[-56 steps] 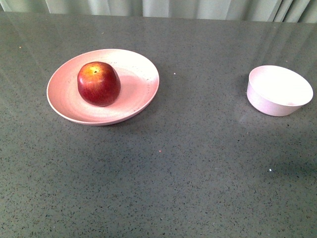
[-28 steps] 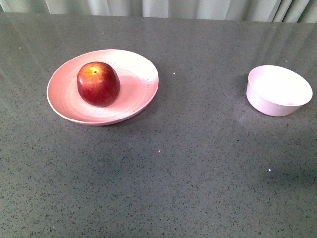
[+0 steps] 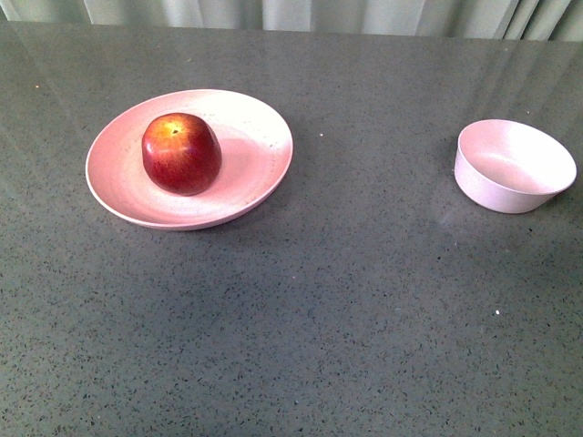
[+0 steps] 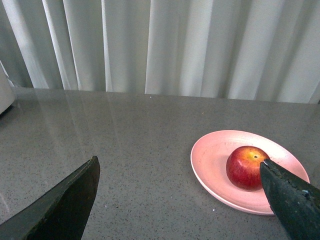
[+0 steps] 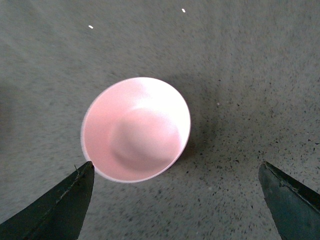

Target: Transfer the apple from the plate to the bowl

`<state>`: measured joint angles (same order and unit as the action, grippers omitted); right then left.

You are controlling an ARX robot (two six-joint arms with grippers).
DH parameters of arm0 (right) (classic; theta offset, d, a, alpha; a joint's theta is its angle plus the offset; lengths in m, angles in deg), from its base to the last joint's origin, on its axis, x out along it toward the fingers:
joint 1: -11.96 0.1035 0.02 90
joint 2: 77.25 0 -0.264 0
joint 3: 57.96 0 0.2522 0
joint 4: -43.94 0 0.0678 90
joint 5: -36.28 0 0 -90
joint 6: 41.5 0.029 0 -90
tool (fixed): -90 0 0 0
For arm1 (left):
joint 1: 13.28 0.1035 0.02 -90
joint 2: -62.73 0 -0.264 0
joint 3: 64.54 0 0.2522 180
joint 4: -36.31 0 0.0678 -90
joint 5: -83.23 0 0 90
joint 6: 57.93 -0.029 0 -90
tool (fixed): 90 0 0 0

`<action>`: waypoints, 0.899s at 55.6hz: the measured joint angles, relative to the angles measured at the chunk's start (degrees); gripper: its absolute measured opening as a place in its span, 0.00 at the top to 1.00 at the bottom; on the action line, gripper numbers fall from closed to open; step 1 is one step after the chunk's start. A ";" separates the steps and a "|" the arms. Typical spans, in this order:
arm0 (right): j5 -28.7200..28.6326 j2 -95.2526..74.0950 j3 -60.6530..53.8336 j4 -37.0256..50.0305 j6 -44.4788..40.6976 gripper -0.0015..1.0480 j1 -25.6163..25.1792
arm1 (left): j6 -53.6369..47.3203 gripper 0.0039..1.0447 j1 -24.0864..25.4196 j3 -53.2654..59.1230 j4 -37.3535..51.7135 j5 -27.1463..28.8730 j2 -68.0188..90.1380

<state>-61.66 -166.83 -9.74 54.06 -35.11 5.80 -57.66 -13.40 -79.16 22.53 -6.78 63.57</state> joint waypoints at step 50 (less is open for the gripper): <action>7.80 -22.88 17.16 -8.20 1.86 0.39 2.78 | 0.00 0.08 0.00 0.02 0.00 0.00 0.02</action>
<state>-53.86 -189.71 7.42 45.86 -33.25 8.58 -57.66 -13.40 -79.14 22.53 -6.78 63.59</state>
